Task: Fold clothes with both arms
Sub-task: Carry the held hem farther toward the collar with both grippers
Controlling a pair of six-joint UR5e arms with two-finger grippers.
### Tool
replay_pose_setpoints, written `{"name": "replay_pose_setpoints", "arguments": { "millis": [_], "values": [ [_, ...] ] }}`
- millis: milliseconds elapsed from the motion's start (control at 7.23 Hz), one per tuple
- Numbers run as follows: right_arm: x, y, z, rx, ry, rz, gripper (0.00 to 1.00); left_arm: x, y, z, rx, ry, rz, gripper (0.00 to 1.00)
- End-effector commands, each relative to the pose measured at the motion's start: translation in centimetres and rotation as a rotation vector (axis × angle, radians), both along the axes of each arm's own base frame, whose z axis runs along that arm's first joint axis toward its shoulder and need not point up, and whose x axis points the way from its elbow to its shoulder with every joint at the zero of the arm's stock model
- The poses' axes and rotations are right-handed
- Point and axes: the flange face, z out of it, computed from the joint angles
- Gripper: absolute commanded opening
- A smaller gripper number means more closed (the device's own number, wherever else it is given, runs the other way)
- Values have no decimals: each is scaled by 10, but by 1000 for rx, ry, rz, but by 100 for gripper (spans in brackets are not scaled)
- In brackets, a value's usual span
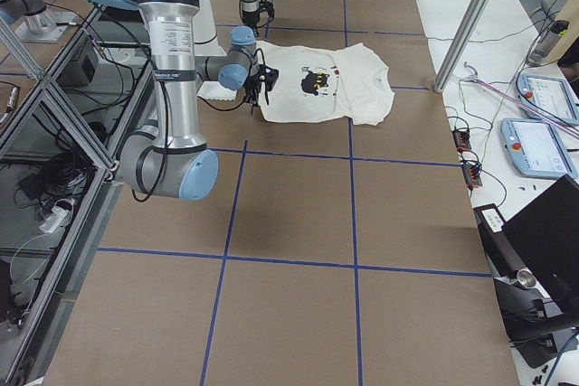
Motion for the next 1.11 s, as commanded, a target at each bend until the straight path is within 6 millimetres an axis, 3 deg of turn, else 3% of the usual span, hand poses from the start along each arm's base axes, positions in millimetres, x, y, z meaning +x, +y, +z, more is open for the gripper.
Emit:
{"name": "replay_pose_setpoints", "arguments": {
  "millis": [0, 276, 553, 968],
  "values": [
    [24, 0, -20, -27, -49, -21, 0, -24, -2, -10, 39, 4, 32, 0],
    [50, 15, -22, -76, -65, -81, 0, -43, 7, -26, 41, 28, 47, 0],
    [71, 31, -29, -133, -93, -159, 0, -60, 34, -51, 37, 79, 106, 0],
    [73, 41, -39, -182, -125, -232, 0, -66, 46, -62, 26, 104, 144, 0]
  ]
}}
